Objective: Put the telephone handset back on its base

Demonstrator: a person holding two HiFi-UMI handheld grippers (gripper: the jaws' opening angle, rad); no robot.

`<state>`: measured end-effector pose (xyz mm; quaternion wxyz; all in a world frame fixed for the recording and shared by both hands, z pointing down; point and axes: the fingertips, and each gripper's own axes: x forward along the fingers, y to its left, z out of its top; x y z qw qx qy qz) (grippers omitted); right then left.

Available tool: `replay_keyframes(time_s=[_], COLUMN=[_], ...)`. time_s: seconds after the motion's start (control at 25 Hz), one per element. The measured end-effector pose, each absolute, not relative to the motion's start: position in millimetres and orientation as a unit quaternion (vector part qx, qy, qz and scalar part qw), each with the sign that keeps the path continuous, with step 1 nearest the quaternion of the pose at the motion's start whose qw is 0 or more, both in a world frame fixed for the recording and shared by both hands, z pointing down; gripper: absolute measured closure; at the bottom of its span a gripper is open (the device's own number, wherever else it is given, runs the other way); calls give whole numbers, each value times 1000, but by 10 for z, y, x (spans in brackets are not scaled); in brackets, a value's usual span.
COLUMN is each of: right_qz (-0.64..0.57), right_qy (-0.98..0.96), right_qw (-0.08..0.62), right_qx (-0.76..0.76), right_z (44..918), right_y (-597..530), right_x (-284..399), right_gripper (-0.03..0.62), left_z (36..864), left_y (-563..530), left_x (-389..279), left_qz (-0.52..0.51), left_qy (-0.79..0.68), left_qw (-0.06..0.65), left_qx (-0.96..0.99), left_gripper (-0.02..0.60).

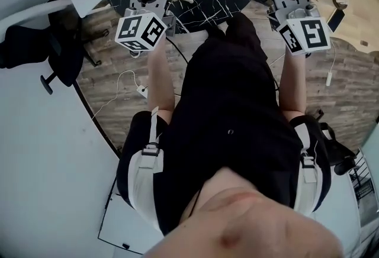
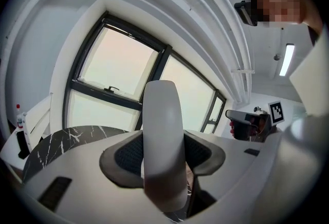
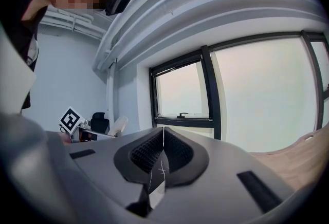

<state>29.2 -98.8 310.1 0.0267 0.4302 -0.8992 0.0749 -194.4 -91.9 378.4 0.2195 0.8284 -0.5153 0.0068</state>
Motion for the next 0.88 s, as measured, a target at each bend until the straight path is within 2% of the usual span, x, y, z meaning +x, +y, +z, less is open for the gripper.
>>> replay_keyframes(time_s=[0.88], right_qz=[128], right_qy=[-909], right_qw=[62], right_qx=[392], right_z=[3643], right_y=[-1916], right_x=[270], right_gripper=[563], left_z=[5215], left_y=[-1724], left_x=[-1406], left_qz=[141], left_qy=[-503], left_qw=[323], left_qx=[789], left_gripper=[354])
